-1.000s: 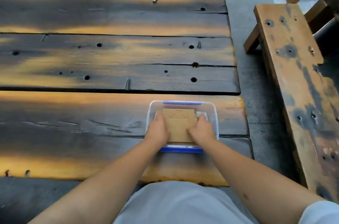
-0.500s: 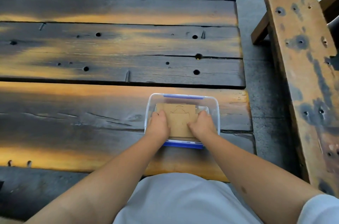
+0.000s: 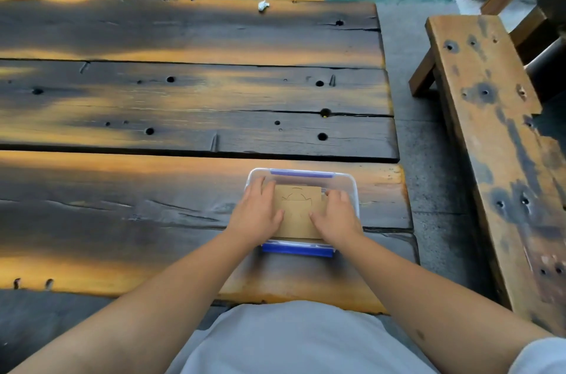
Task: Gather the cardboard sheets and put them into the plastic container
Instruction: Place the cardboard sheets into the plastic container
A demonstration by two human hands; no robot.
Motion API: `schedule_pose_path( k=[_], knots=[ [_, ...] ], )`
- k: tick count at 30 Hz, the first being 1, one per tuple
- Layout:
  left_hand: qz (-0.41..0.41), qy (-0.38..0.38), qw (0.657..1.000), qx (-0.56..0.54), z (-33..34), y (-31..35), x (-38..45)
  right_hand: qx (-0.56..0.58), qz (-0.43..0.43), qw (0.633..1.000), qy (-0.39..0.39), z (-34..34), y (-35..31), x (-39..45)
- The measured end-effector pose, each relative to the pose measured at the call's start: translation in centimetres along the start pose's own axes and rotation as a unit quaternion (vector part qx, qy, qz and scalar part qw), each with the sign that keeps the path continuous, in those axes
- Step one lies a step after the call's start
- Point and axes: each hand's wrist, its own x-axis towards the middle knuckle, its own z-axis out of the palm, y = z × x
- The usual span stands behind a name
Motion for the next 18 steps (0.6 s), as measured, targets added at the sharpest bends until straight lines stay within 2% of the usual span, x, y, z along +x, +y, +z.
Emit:
schedule_pose_path(
  k=[3,6,11,14,18],
  knots=[
    [0.052,0.039,0.991,0.113,-1.6,0.0,-0.8,-0.016,-0.058,0.998,0.003,-1.3,0.2,-0.7],
    [0.037,0.028,0.987,0.157,-2.6,0.6,-1.6,-0.065,-0.113,0.991,0.023,-2.7,0.4,-1.6],
    [0.008,0.012,0.988,0.153,-3.4,1.8,-2.6,-0.255,-0.162,0.952,0.052,-4.0,0.8,-2.9],
    [0.003,0.029,0.988,0.154,-3.9,2.1,-3.2,-0.258,-0.168,0.950,0.055,-4.8,0.4,-3.6],
    [-0.018,0.061,0.993,0.097,-4.7,2.3,-3.5,-0.252,-0.168,0.951,0.054,-5.9,-0.5,-4.1]
  ],
)
